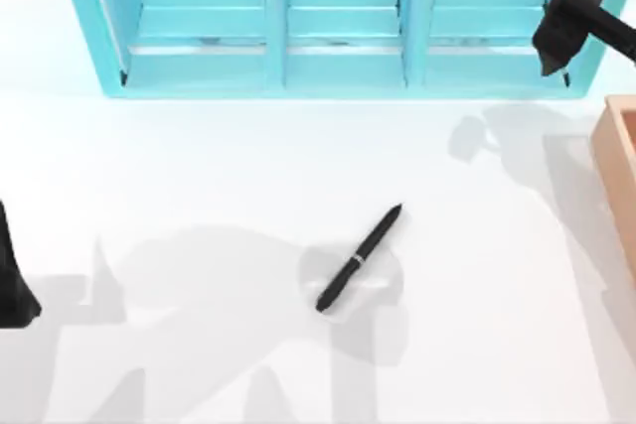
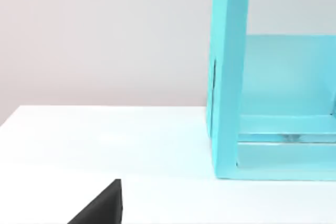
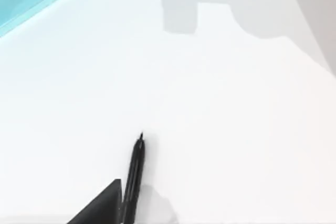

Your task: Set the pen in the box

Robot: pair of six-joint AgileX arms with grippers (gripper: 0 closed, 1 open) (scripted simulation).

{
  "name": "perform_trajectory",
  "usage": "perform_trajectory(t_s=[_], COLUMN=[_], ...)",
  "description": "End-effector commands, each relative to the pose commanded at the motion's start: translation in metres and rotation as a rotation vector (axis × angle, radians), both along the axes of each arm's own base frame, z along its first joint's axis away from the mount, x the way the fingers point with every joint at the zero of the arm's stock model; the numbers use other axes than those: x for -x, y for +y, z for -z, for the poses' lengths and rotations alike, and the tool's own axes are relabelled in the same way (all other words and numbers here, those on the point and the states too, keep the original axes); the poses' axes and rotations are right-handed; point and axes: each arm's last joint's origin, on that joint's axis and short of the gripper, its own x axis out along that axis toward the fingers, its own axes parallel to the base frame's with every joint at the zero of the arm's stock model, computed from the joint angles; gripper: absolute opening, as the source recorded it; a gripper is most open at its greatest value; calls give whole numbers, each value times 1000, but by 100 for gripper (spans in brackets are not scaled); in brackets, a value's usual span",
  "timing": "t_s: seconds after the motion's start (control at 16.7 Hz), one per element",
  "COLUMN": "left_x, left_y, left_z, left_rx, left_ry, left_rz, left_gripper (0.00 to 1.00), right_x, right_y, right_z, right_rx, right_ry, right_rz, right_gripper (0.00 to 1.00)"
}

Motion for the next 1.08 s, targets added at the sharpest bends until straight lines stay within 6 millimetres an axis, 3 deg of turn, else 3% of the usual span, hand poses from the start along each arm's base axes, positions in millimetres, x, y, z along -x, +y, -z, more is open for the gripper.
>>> perform_trajectory(t_s=[0.12,0.3,0.6,0.78,1.08], left_x=[0,0,0,0,0], left_y=[0,0,0,0,0], left_z=[0,0,0,0,0], left_rx=[0,0,0,0,0], left_ry=[0,0,0,0,0], left_rz=[0,0,0,0,0], left_gripper=[100,100,100,100,100], right_x=[-30,-62,-77,-74,-73], right_y=[35,93,173,198,202], right_z=[3,24,84,109,113], right_rx=[-12,13,127,182,192], right_ry=[111,267,464,521,530], right_rz=[33,72,118,131,133], right_gripper=[100,100,100,100,100])
